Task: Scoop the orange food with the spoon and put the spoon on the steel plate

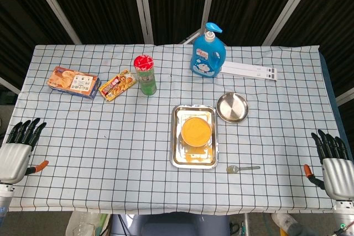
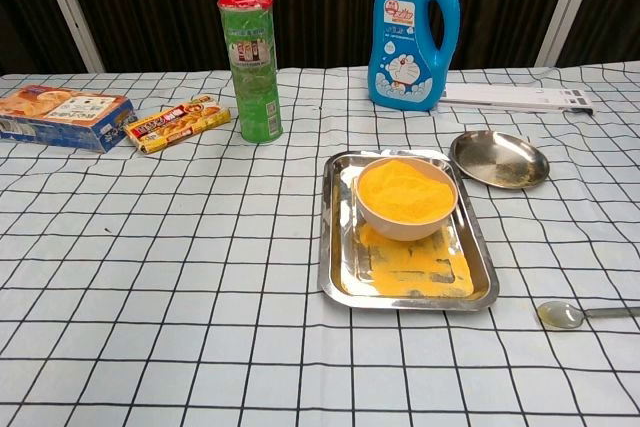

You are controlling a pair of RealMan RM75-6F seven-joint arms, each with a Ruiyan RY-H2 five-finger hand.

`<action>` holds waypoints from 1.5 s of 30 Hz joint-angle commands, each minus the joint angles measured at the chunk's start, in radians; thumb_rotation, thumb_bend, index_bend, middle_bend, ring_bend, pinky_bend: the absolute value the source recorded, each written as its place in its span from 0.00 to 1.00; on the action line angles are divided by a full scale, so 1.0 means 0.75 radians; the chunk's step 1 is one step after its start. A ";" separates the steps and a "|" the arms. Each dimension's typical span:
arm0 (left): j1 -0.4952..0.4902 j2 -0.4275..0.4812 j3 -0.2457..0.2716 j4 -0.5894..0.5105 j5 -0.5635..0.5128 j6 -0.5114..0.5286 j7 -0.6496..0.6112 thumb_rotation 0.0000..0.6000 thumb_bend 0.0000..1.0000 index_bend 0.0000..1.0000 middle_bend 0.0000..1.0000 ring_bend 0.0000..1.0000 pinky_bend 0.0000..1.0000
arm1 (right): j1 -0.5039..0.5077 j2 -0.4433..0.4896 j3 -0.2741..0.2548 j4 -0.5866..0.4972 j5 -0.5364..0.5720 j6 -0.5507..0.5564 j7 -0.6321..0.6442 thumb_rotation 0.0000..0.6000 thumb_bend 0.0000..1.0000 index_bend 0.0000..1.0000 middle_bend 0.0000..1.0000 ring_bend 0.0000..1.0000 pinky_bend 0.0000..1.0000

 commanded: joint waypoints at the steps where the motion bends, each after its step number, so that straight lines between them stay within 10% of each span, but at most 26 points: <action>1: 0.000 0.000 -0.001 -0.001 0.000 0.001 -0.001 1.00 0.00 0.00 0.00 0.00 0.00 | 0.000 0.000 0.000 0.000 -0.003 0.002 0.002 1.00 0.40 0.00 0.00 0.00 0.00; 27: 0.069 0.042 0.076 -0.046 0.115 0.101 -0.048 1.00 0.00 0.00 0.00 0.00 0.00 | 0.125 -0.199 -0.085 -0.044 -0.039 -0.279 -0.294 1.00 0.40 0.38 0.04 0.00 0.00; 45: 0.058 0.043 0.067 -0.049 0.097 0.067 -0.061 1.00 0.00 0.00 0.00 0.00 0.00 | 0.208 -0.404 -0.029 0.137 0.060 -0.384 -0.395 1.00 0.40 0.46 0.08 0.00 0.00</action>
